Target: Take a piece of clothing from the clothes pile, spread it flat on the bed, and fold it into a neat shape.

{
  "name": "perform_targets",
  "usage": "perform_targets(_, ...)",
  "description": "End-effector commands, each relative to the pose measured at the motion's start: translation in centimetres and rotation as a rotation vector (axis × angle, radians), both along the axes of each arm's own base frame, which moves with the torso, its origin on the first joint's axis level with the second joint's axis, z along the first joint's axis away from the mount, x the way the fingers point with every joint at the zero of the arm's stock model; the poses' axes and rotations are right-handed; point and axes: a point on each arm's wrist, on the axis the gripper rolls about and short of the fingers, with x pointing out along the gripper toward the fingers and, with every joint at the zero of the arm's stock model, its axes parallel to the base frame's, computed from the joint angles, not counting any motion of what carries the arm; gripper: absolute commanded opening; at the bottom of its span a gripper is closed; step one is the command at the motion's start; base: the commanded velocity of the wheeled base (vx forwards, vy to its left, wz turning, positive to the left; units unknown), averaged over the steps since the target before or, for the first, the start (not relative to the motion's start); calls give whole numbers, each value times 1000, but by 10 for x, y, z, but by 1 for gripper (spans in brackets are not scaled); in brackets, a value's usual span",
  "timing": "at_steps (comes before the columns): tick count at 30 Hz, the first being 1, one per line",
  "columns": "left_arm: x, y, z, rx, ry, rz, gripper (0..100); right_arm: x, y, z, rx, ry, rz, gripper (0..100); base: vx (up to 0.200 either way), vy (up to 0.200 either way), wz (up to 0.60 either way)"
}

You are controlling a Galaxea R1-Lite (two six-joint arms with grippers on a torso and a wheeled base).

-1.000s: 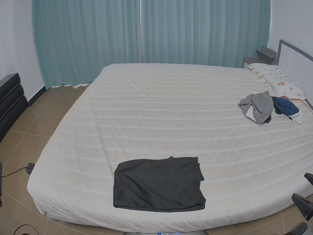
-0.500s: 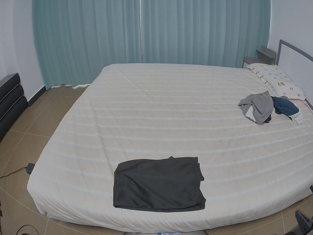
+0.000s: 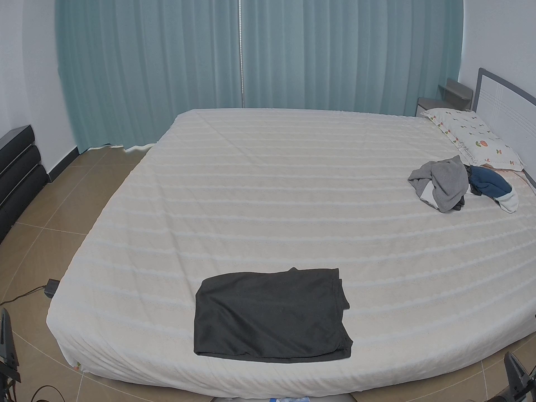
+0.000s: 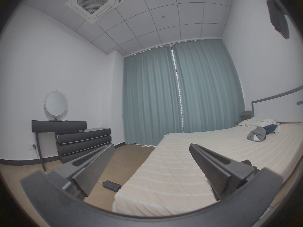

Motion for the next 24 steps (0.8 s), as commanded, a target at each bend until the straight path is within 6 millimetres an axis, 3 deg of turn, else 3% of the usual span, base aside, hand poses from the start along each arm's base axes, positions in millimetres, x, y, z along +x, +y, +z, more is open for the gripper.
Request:
perform_targets(1, 11, -2, -25, 23, -32, -95, 100, 11, 0, -19, -14, -14, -14, 100, 0, 0, 0)
perform_targets(5, 12, -2, -24, 6, -39, -108, 100, 20, 0, -33, -29, -73, -20, 100, 0, 0, 0)
perform_targets(13, 14, -3, -42, -7, 139, -168, 100, 20, -1, -36, 19, -28, -63, 100, 0, 0, 0)
perform_targets(19, 15, -4, -42, -4, 139, -204, 100, 20, -2, -36, 34, -25, -66, 100, 0, 0, 0)
perform_targets(24, 14, -7, -42, -58, 139, -338, 100, 20, -1, -36, 32, -14, -65, 100, 0, 0, 0)
